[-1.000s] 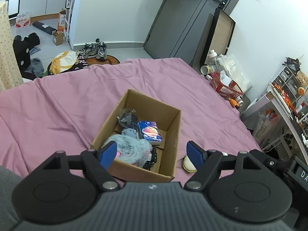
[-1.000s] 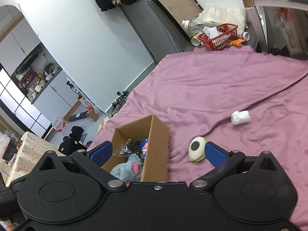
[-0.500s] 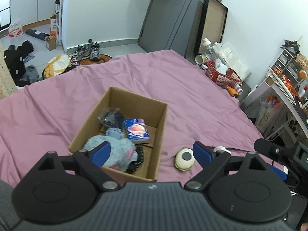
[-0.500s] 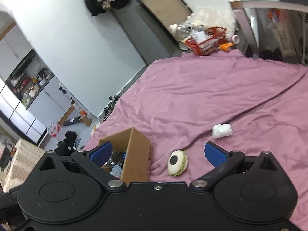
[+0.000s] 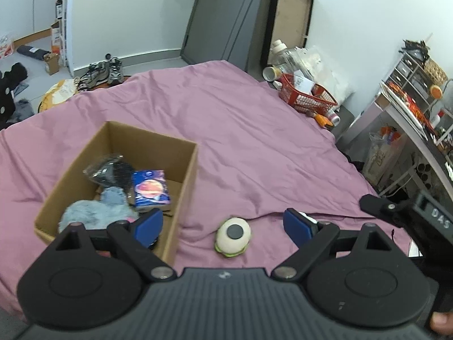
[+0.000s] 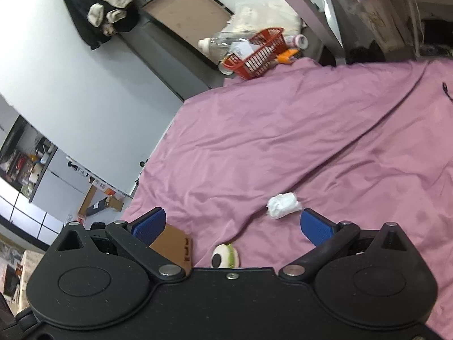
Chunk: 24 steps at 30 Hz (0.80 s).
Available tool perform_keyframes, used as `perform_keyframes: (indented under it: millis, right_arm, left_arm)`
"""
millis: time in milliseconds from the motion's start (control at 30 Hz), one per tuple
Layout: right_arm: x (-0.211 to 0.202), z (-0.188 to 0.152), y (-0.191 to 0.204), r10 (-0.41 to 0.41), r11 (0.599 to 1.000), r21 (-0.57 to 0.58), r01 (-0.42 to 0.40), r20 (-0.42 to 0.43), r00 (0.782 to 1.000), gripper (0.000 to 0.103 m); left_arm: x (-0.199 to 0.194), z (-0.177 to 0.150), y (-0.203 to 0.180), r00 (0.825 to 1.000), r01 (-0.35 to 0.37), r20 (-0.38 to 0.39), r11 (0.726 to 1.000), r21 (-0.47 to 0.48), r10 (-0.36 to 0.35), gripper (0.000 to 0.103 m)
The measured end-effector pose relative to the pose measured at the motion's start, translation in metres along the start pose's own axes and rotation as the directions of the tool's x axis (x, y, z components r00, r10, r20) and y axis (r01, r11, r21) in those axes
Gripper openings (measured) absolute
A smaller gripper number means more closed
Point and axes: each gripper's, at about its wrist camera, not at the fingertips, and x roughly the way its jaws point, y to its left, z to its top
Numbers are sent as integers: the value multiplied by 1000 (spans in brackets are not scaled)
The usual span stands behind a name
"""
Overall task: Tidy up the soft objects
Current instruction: 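Move right tool to white tissue wad while left tool approaches eyeball plush, then close right tool on tissue wad while left tool grasps eyeball plush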
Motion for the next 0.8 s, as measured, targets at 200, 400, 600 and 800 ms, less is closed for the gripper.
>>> perform_keyframes:
  millis: [200,400,600,800]
  right_arm:
    - [25,-2,-19,-8,1000,26,8,-24,1000,97]
    - [49,1,-35,-4,998,66,8,-56,998,89]
    - [70,1,-48,-5,995,101,14,-92,996,87]
    - [88,-1,-60,9,989,150,11,-130,991,80]
  left_arm:
    - [28,-6,-14,1000,11,-30,1000,19,-10,88]
    - [57,-16,-27,997,20,-76,999,38,-18,84]
    - [89,-24,-39,994,4,-106,998,62,3,80]
    - [121,-34,-42,988,-24,-148,997,74,35,70]
